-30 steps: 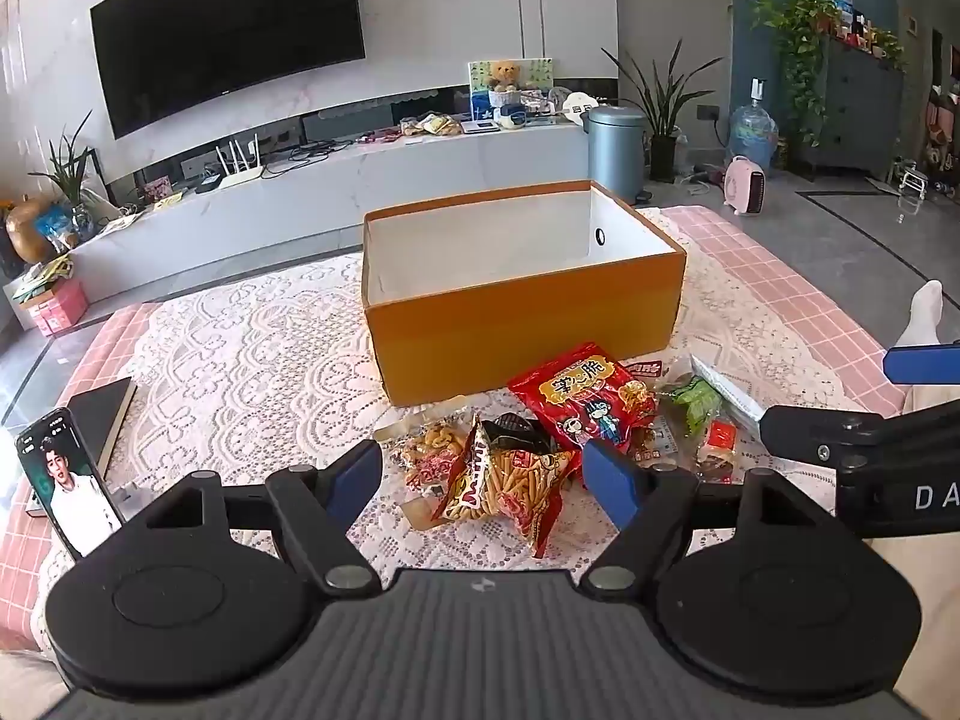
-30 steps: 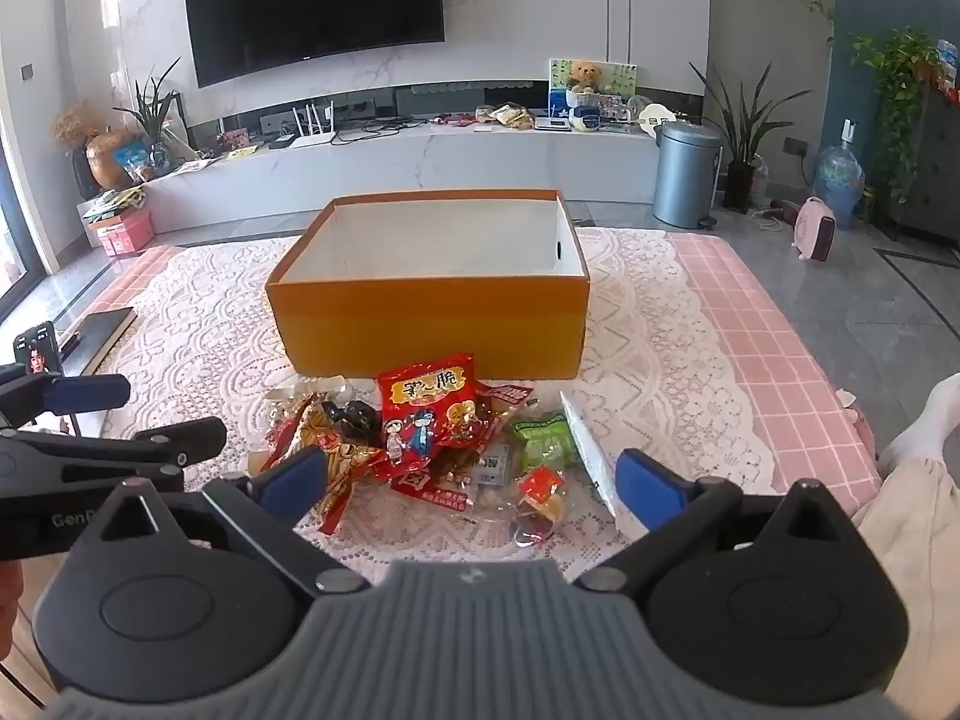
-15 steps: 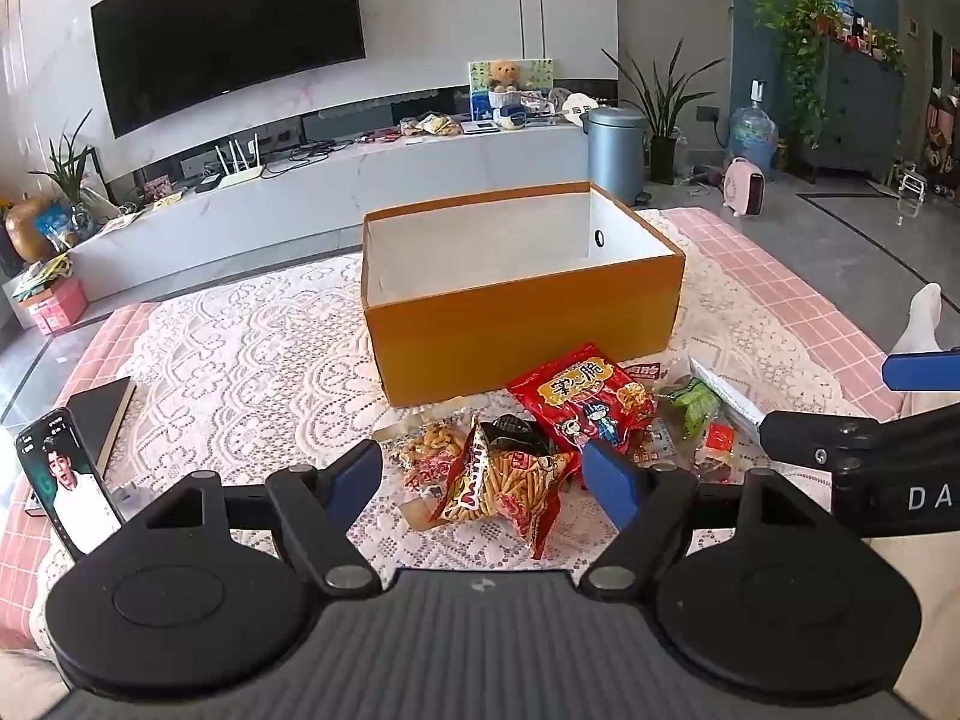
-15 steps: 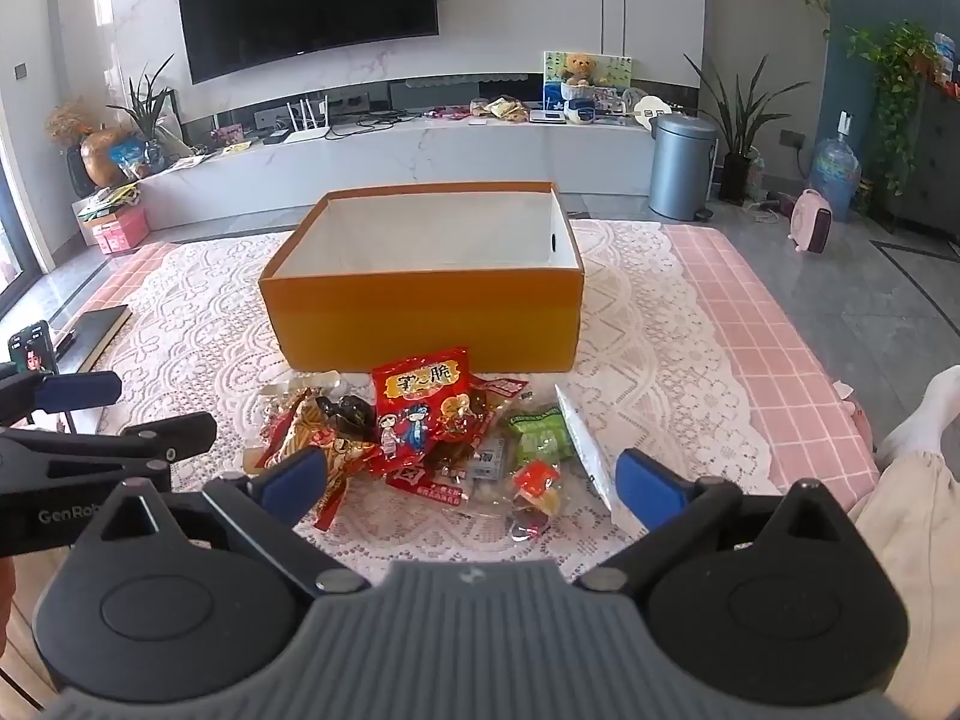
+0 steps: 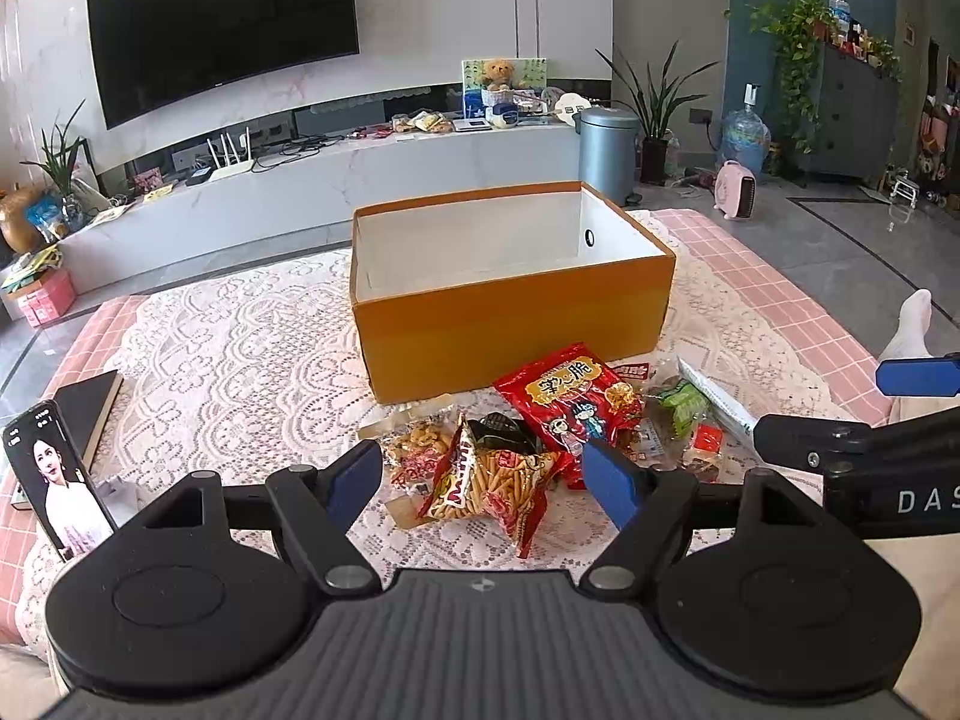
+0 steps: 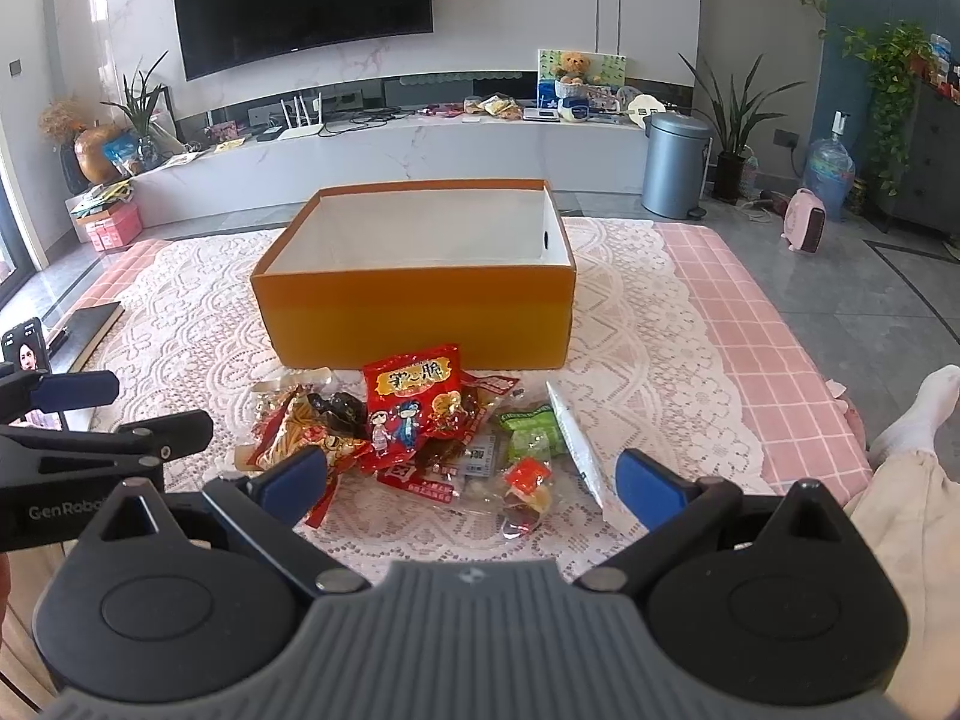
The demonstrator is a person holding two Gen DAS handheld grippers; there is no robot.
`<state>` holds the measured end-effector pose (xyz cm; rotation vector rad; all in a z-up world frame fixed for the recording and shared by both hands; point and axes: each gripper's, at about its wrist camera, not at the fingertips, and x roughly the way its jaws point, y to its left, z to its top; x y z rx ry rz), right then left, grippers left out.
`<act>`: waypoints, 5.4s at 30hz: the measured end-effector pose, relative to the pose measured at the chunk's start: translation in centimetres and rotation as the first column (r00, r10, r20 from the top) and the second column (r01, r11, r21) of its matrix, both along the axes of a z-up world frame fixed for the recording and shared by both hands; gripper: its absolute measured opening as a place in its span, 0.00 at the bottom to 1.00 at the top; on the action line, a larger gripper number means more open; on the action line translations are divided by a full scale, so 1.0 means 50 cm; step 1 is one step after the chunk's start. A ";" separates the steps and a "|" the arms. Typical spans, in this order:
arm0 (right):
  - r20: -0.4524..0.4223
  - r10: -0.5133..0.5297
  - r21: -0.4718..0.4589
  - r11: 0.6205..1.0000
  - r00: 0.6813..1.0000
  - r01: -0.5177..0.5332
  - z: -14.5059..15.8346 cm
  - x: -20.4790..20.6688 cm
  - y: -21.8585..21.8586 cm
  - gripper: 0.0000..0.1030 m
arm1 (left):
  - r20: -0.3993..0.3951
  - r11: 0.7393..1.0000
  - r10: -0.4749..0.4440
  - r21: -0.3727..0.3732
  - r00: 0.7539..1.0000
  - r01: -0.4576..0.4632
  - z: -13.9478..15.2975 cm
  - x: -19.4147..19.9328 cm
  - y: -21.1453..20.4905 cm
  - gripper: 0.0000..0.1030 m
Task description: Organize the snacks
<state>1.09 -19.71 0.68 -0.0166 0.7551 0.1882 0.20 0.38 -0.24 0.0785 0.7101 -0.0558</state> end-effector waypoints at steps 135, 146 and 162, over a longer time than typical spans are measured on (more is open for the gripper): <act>-0.087 0.202 -0.129 0.969 0.976 -0.212 -0.246 0.287 0.148 0.92 | -0.193 0.977 0.041 -0.197 0.980 -0.079 -0.132 0.213 0.151 0.61; -0.106 0.219 -0.107 0.967 0.970 -0.230 -0.263 0.303 0.163 0.78 | -0.220 0.975 0.050 -0.199 0.974 -0.095 -0.157 0.227 0.140 0.61; -0.020 0.241 -0.122 0.963 0.970 -0.241 -0.198 0.265 0.158 0.64 | -0.173 0.978 0.051 -0.190 0.984 -0.084 -0.114 0.214 0.130 0.61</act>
